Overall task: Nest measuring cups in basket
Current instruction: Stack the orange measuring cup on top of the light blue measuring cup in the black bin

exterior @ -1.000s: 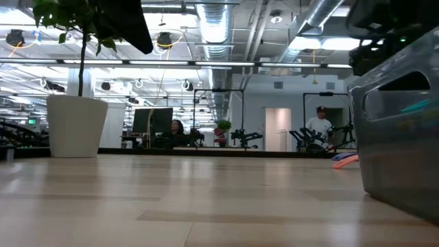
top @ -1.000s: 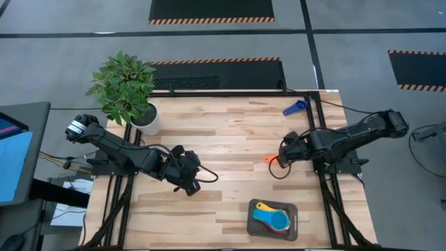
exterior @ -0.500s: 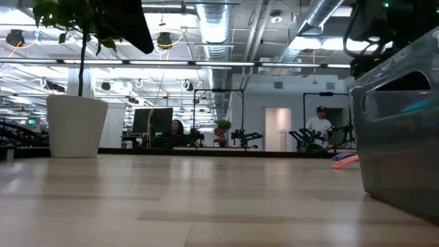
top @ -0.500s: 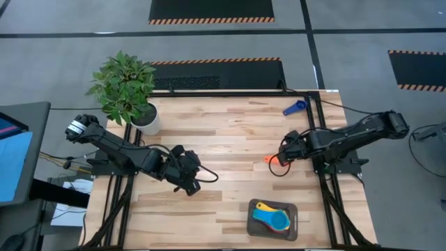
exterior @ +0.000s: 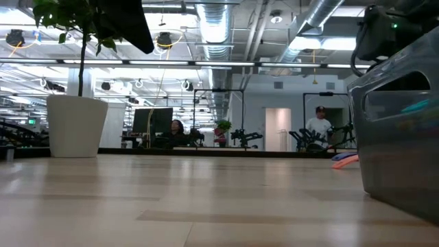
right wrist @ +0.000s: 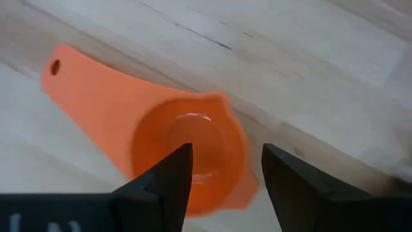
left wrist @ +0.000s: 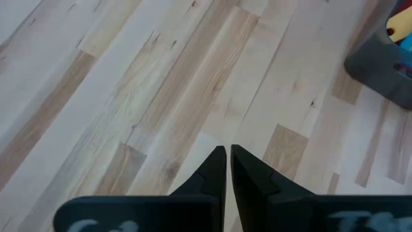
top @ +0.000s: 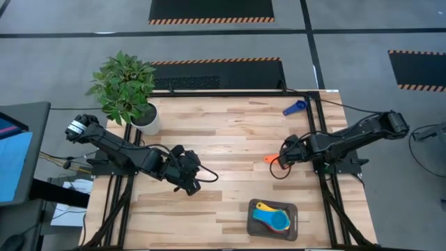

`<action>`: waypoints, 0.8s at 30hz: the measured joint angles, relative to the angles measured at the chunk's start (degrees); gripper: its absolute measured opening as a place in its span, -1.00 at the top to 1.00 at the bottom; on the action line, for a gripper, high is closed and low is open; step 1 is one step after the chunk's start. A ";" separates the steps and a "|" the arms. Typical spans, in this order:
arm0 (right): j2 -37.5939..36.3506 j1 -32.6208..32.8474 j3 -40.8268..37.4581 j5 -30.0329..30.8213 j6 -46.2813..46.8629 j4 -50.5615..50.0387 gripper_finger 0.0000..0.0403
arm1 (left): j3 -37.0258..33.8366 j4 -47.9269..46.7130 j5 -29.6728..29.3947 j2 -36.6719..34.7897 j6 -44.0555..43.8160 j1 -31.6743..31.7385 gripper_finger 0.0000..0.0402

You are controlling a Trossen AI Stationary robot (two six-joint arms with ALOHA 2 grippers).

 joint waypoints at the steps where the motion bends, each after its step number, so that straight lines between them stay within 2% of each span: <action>1: 0.00 0.04 -0.39 -0.10 -0.04 0.97 -0.03 | 0.00 -0.01 -0.02 0.00 0.00 0.00 0.95; 6: 0.00 0.05 -3.22 -1.01 -0.03 6.47 0.03 | 0.00 0.01 -0.03 0.00 -0.14 0.00 0.95; 10: 0.00 -0.09 -3.32 -1.19 -0.02 7.08 0.15 | 0.00 -0.01 -0.05 0.00 -0.57 0.00 0.95; 14: 0.00 -0.53 -3.32 -0.85 -0.02 6.99 0.40 | 0.00 0.01 -0.05 0.00 -0.57 0.00 0.95; 19: 0.00 -0.82 -3.30 -0.78 0.00 7.90 0.86 | 0.00 0.00 -0.05 0.00 -0.58 0.00 0.95; 24: 0.00 -0.76 -3.30 -0.80 -0.02 11.67 0.92 | 0.00 0.01 -0.05 0.00 -0.57 0.00 0.95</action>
